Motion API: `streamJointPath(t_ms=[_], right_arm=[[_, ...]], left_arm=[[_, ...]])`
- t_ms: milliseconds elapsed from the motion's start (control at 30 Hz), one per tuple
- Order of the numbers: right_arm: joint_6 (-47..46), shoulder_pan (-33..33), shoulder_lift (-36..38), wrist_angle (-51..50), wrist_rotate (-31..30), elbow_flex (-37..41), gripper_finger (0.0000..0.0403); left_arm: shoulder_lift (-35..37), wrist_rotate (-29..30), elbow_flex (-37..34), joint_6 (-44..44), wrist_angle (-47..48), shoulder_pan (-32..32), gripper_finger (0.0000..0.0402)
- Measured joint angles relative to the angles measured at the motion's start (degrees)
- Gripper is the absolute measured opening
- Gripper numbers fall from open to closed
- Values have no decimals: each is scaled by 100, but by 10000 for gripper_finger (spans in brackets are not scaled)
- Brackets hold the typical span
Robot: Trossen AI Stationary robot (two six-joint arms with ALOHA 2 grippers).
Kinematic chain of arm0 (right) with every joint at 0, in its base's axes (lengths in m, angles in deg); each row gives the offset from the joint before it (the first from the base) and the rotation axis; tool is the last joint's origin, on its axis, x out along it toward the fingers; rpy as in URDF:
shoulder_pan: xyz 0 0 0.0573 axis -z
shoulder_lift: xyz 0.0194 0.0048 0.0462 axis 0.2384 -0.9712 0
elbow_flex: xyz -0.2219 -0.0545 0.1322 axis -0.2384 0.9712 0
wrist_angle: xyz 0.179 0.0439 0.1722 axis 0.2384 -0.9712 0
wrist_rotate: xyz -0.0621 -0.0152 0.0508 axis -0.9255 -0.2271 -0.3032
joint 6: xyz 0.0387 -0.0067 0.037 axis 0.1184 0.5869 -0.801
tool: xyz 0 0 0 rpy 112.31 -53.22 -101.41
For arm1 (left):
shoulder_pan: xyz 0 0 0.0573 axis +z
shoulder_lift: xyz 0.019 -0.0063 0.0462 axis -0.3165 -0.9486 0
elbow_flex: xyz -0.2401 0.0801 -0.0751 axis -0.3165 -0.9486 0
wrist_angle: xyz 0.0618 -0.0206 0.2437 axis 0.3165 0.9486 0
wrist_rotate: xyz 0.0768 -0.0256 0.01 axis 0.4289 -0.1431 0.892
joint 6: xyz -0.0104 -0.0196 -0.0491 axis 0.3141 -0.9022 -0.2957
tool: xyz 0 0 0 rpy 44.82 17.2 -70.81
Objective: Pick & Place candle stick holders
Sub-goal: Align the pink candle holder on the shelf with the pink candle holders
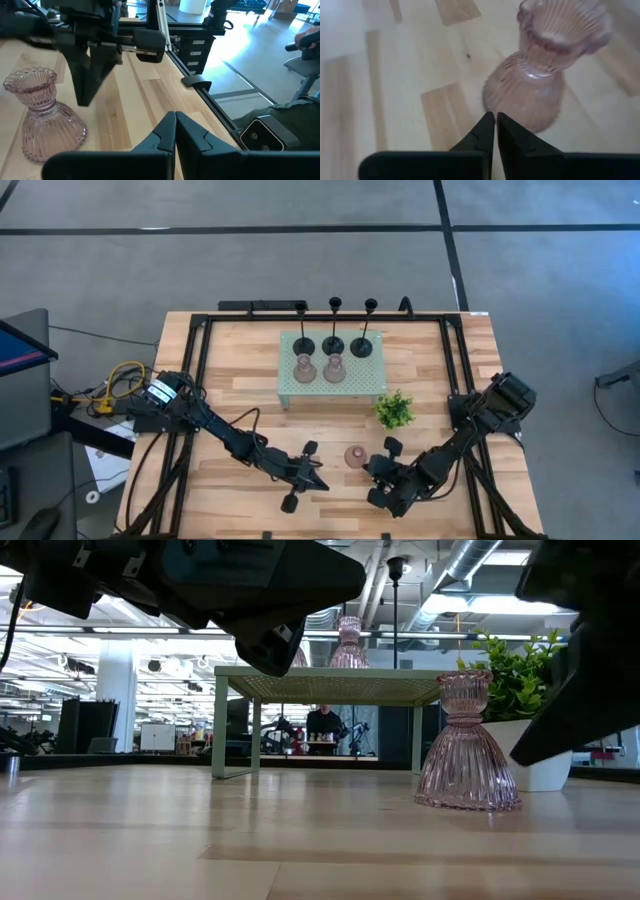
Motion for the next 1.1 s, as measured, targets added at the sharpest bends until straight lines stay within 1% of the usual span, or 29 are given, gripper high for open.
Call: streamJointPath(t_ms=[100, 167, 400, 500, 667, 967, 1100], right_arm=[[-63, 0, 2, -940, -7, -424, 6], [-63, 0, 3, -1254, -13, -635, 5], [214, 7, 7, -1237, -167, -761, 5], [216, 48, 7, -1238, -160, -761, 20], [145, 96, 7, -1241, 11, -761, 83], [-31, 228, 4, -1249, 20, -763, 228], [-42, 365, 2, -1190, 24, -763, 271]], left_arm=[[0, 2, 0, 0, 0, 0, 7], [0, 2, 0, 17, 0, 0, 6], [0, 2, 0, 33, 0, 0, 7], [0, 1, 0, 39, 0, 0, 6], [0, 0, 0, 39, 0, 0, 7], [0, -1, 0, 42, 0, 0, 7], [0, -1, 0, 42, 2, 0, 6]])
